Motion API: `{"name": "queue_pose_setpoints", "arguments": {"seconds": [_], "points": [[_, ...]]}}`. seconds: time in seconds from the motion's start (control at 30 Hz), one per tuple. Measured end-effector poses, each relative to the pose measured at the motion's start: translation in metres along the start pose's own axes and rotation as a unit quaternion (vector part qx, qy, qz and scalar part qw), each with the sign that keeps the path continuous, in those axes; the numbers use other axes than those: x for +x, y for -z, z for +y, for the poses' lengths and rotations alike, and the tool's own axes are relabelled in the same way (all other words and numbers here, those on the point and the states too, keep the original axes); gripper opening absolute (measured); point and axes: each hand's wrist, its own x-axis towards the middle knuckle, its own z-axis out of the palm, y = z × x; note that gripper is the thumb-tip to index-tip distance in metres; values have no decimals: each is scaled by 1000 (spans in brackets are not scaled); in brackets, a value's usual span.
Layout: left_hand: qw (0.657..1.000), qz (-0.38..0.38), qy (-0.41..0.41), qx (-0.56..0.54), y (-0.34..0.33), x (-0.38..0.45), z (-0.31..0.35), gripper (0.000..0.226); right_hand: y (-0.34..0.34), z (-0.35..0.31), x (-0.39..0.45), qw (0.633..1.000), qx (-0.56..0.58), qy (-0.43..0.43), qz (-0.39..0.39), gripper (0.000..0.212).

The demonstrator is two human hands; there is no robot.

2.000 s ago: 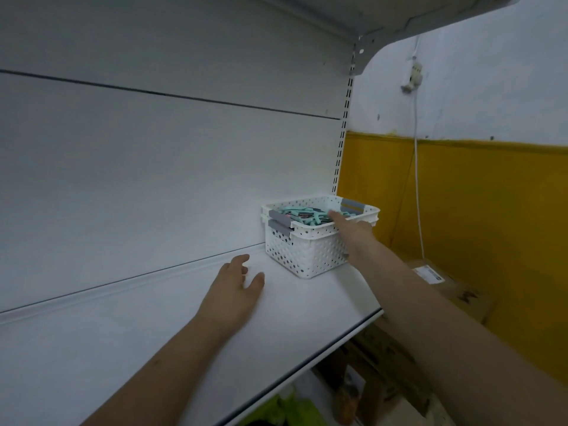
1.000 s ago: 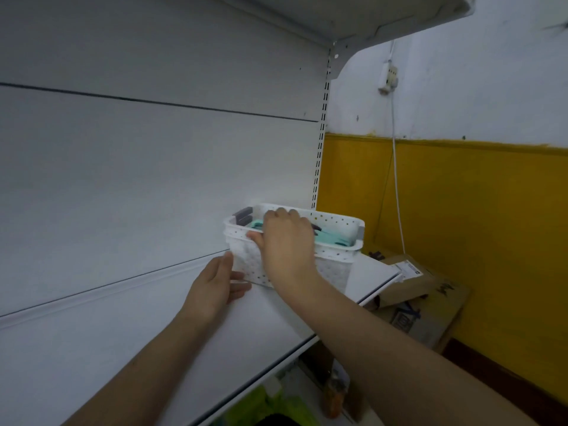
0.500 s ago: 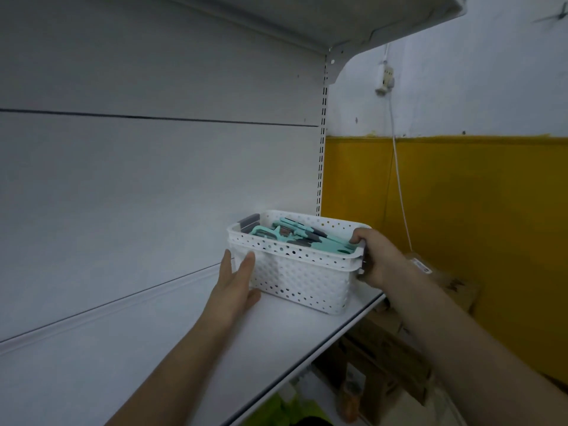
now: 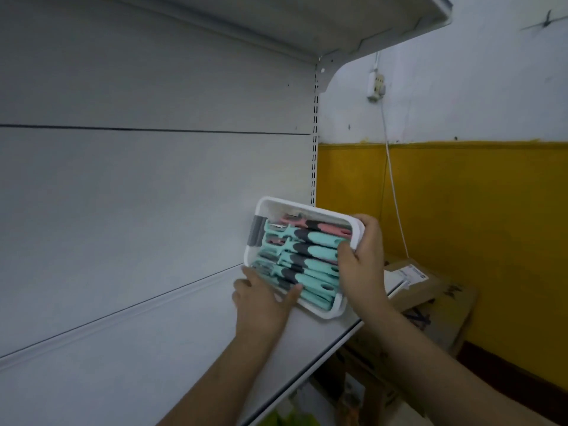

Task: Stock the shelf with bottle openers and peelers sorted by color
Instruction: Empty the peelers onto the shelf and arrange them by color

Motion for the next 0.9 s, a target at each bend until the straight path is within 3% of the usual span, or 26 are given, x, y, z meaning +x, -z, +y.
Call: {"name": "queue_pose_setpoints", "arguments": {"seconds": [0.07, 0.13, 0.37, 0.53, 0.67, 0.73, 0.8, 0.9], "points": [[987, 74, -81, 115, -6, -5, 0, 115, -11, 3, -12, 996, -36, 76, -1, 41], [972, 82, -137, 172, -9, -6, -2, 104, -20, 1, -19, 995, -32, 90, 15, 40], [975, -17, -104, 195, 15, 9, -27, 81, -35, -3, -22, 995, -31, 92, 33, 50], [965, -117, -40, 230, 39, 11, -25, 80, -34, 6, -20, 992, -40, 118, 23, 49], [983, -19, 23, 183, 50, 12, -20, 54, -33, 13, -20, 991, -45, 129, 10, 55], [986, 53, -41, 151, 50, 12, -24, 49, -32, 15, -20, 990, -46, 134, 3, 57], [972, 103, -183, 106, 47, 12, -24, 46, -33, 16, -20, 990, -42, 133, 2, 58], [934, 95, -332, 97, 39, 18, -6, 43, -33, 16, -20, 989, -37, 145, 1, 60]]}}
